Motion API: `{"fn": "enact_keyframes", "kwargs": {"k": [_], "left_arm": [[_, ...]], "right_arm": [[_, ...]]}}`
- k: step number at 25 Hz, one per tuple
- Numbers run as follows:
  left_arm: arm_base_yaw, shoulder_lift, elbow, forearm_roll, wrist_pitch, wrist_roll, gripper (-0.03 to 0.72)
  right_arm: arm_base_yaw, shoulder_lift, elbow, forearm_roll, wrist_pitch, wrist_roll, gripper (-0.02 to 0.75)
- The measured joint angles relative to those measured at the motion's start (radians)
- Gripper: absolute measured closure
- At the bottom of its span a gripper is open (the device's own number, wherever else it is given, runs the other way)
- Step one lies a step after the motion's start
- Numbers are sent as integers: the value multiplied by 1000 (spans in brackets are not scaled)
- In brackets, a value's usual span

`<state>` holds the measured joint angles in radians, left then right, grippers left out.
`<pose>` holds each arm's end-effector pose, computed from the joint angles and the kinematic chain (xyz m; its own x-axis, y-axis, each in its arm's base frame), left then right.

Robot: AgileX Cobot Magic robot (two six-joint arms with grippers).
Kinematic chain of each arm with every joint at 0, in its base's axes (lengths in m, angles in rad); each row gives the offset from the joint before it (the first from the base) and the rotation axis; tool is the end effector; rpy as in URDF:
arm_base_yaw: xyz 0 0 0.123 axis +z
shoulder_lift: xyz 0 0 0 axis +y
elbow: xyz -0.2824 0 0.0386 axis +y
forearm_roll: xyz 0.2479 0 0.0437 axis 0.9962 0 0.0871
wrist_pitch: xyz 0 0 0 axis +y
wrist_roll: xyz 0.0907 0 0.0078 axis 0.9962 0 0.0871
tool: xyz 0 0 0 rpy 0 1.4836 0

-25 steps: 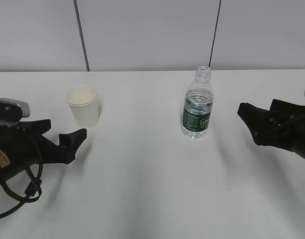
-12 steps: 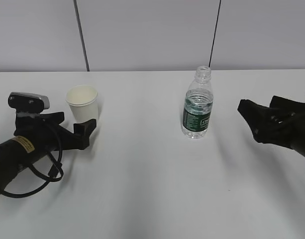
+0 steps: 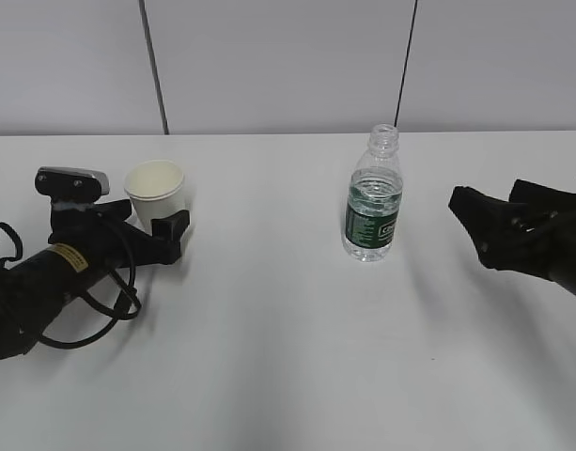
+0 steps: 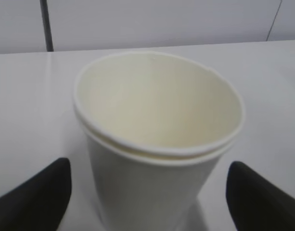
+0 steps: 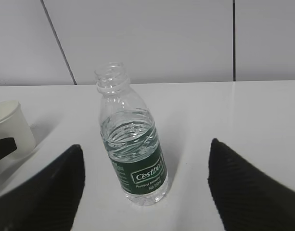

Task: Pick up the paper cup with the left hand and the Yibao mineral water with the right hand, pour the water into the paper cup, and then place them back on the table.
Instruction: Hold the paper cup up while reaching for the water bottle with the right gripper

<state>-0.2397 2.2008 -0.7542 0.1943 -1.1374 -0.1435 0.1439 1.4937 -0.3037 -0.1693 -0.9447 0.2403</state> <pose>0.3448 -0.1007 0.0674 -0.2447 -0.0020 -0.9696 0.3853 0.9175 -0.0992 0.2341 0.0465 0.1787 -0.1995 0.1112 -0.9736 -0.2499 0.9549 0.1603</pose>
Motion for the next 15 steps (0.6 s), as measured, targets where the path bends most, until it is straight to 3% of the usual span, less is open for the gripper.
{"fn": "enact_keyframes", "kwargs": {"k": [9, 15], "left_arm": [[0, 39, -63, -11, -1, 0, 97], [0, 40, -63, -4, -1, 0, 134]], "right_arm": [[0, 0, 0, 0, -2, 0, 145], [0, 0, 0, 0, -2, 0, 146]]}}
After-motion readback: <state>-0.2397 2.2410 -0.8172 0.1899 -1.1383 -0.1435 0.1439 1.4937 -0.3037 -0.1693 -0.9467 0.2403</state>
